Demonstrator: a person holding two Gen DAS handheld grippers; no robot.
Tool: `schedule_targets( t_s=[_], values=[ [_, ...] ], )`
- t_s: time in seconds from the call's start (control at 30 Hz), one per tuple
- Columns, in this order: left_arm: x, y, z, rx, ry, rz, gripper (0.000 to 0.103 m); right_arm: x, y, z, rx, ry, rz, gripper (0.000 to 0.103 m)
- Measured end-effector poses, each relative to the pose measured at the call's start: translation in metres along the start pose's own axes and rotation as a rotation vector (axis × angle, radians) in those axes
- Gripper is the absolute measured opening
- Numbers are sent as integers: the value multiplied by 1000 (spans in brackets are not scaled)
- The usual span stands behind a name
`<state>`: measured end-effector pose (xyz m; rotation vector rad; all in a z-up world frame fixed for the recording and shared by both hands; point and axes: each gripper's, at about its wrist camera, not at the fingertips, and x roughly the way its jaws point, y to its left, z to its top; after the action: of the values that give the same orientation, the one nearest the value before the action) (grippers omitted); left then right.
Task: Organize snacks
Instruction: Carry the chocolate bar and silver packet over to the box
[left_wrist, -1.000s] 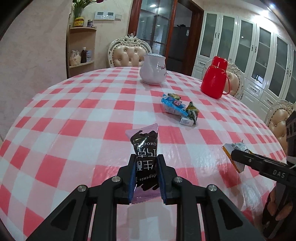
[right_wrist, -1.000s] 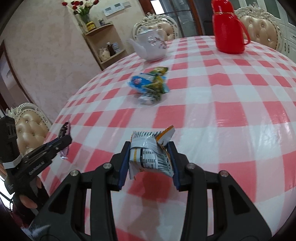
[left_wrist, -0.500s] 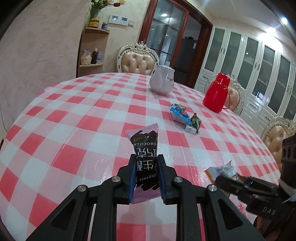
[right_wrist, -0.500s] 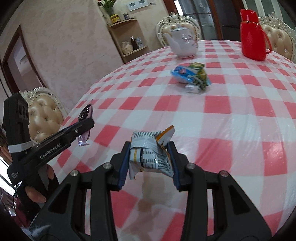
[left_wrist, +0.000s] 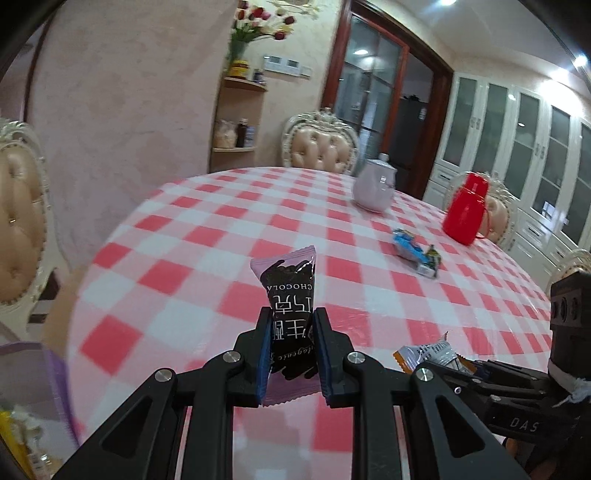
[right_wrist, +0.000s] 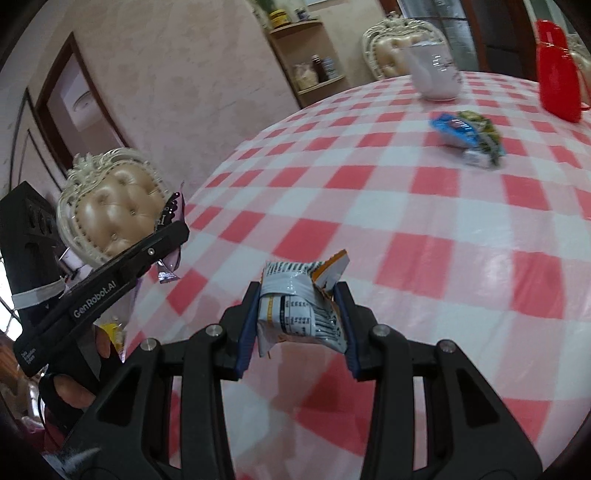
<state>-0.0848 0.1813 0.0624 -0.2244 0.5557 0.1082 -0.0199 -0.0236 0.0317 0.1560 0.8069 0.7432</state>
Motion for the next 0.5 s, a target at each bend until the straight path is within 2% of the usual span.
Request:
schedule_targets(
  t_s=[0.5],
  values=[
    [-58,88,-27,-78,11,195,23,41,104,-21,-162,99,194,43]
  ],
)
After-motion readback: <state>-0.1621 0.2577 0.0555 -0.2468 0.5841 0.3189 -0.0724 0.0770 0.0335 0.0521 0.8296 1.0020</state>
